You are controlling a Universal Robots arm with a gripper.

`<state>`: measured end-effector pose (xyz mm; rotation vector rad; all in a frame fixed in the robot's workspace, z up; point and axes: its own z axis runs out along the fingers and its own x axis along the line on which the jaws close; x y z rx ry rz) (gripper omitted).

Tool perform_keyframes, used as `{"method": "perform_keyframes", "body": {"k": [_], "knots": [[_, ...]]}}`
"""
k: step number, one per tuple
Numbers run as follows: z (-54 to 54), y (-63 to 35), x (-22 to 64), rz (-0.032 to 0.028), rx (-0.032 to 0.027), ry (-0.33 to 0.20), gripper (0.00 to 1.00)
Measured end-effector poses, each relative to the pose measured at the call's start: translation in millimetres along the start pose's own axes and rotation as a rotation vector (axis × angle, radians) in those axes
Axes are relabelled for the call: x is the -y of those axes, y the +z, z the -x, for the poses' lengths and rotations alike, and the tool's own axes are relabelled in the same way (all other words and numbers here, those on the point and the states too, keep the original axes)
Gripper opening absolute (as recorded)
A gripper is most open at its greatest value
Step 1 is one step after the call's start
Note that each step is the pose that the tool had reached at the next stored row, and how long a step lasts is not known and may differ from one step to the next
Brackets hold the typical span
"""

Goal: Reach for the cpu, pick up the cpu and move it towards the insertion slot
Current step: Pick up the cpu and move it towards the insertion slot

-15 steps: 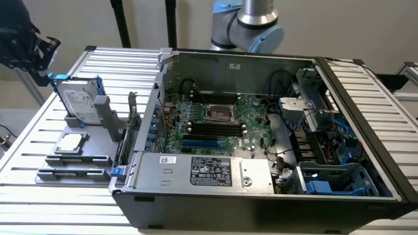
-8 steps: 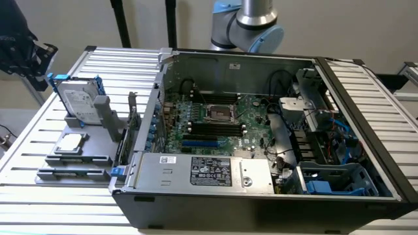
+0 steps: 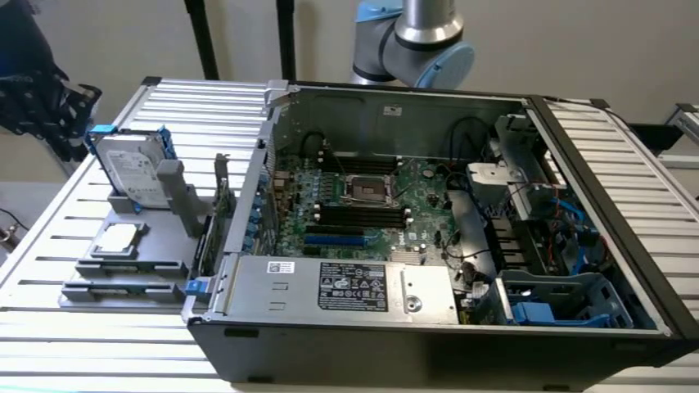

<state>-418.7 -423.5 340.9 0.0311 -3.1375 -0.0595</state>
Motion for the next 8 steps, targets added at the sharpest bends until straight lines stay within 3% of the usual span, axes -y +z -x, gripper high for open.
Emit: {"method": "perform_keyframes", "body": {"k": [3, 6, 7, 8], "knots": [[-0.3, 5.5, 0.2, 0.0, -0.0009, 0.0, 0.36], [-1.0, 10.9, 0.4, 0.0, -0.0012, 0.0, 0.42], [-1.2, 12.7, 0.5, 0.0, -0.0013, 0.0, 0.53], [-1.4, 14.5, 0.5, -0.0001, -0.0014, 0.0, 0.53]]}}
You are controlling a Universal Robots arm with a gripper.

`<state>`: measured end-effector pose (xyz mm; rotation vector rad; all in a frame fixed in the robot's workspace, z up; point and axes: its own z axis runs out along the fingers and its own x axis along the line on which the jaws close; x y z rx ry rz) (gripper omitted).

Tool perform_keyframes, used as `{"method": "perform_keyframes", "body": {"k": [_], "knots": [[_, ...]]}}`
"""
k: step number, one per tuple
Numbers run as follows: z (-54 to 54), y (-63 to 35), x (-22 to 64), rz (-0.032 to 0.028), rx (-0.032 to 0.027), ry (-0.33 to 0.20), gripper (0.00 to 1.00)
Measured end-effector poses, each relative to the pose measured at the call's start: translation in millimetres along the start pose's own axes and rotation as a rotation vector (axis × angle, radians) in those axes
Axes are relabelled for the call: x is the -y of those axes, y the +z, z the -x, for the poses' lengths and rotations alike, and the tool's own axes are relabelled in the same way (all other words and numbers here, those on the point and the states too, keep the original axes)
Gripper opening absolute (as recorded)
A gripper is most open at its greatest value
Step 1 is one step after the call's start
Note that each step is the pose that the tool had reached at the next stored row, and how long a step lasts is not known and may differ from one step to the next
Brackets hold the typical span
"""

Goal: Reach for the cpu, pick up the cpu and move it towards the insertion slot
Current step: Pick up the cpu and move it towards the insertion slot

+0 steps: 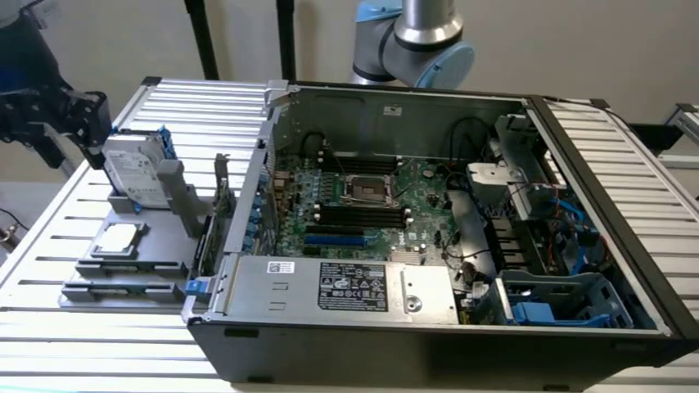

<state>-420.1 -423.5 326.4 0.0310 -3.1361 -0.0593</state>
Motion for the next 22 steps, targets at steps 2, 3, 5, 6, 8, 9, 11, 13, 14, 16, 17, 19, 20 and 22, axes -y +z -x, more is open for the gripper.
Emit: {"method": "perform_keyframes", "body": {"k": [2, 3, 5, 6, 8, 9, 11, 13, 14, 16, 17, 19, 20, 22], "knots": [[-0.3, 3.8, 0.1, 0.0001, -0.0001, 0.0, 0.59], [-0.4, 5.6, 0.2, 0.0, -0.0001, 0.0, 0.59], [-0.5, 9.2, 0.4, 0.0, -0.0002, 0.0, 0.65], [-0.5, 11.0, 0.5, 0.0, -0.0002, 0.0, 0.65], [-0.6, 14.6, 0.8, 0.0001, -0.0001, -0.001, 0.65], [-0.5, 16.5, 1.0, 0.0001, -0.0001, -0.001, 0.65], [-0.5, 20.1, 1.2, 0.0001, -0.0001, -0.001, 0.65], [-0.5, 23.7, 1.6, 0.0, -0.0002, -0.001, 0.65], [-0.5, 25.4, 1.7, 0.0, -0.0003, -0.001, 0.65], [-0.5, 29.1, 1.9, 0.0, -0.0002, -0.001, 0.65], [-0.5, 31.0, 2.1, 0.0001, -0.0001, -0.002, 0.65], [-0.5, 34.6, 2.5, 0.0, -0.0002, -0.002, 0.65], [-0.5, 36.4, 2.7, 0.0, -0.0002, -0.002, 0.65], [-0.6, 40.0, 3.3, 0.0001, -0.0002, -0.002, 0.65]]}}
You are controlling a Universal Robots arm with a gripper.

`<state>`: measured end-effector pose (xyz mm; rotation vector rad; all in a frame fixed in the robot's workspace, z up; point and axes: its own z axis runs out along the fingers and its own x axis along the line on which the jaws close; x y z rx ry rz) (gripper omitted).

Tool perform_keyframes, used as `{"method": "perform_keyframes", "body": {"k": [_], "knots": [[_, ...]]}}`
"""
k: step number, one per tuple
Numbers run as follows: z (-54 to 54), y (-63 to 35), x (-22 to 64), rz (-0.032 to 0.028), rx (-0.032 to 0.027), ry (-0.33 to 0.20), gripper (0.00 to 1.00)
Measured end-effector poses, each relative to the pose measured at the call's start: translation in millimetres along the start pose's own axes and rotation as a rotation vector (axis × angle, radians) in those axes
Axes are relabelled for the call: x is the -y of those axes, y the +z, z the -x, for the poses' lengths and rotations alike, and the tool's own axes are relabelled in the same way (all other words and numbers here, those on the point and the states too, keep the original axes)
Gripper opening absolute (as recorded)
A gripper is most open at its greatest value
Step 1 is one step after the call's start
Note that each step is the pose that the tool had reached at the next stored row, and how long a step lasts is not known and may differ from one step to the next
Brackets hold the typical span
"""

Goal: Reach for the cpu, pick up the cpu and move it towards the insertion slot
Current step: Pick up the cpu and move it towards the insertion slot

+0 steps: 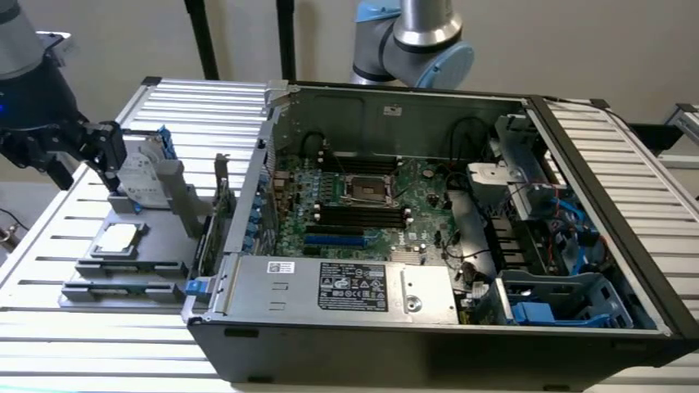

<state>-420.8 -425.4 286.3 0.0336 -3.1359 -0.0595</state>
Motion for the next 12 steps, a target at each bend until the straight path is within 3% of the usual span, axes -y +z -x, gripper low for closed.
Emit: {"method": "perform_keyframes", "body": {"k": [12], "knots": [[-0.6, 21.5, 7.9, -0.0001, -0.0001, 0.0, 0.65]]}}
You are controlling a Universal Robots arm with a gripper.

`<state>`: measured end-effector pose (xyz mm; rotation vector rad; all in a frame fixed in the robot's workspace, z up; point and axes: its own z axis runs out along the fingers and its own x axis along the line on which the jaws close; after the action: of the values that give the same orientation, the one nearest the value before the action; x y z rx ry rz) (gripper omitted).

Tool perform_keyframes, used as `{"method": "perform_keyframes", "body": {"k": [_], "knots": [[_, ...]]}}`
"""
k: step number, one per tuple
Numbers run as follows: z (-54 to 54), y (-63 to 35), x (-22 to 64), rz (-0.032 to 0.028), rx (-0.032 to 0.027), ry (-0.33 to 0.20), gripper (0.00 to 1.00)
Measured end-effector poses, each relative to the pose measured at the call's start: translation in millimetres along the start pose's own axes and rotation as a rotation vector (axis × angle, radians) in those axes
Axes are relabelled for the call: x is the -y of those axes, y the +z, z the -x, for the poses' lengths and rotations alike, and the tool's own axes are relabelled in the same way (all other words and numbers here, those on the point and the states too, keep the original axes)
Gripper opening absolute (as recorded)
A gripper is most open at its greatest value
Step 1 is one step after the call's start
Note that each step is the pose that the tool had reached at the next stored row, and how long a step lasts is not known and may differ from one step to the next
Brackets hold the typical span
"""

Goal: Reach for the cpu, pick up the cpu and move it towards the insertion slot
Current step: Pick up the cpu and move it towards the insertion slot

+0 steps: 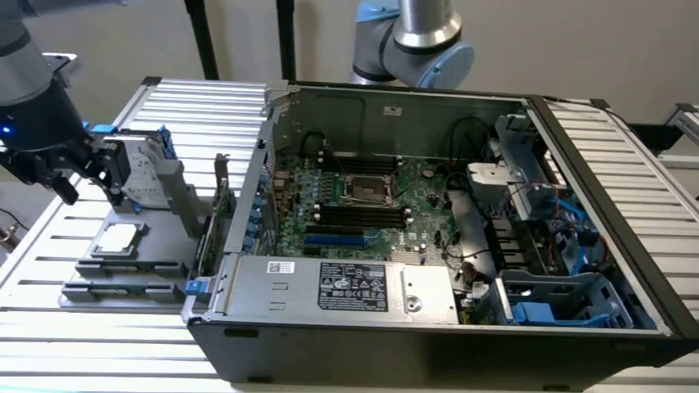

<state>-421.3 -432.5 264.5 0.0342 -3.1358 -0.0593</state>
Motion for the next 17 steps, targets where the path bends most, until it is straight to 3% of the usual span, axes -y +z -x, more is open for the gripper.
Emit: {"method": "perform_keyframes", "body": {"k": [9, 17], "knots": [[0.0, 16.3, 7.9, 0.0002, 0.0003, 0.0, 0.65], [3.5, 30.6, 8.9, 0.0, 0.0, -0.002, 0.65]]}}
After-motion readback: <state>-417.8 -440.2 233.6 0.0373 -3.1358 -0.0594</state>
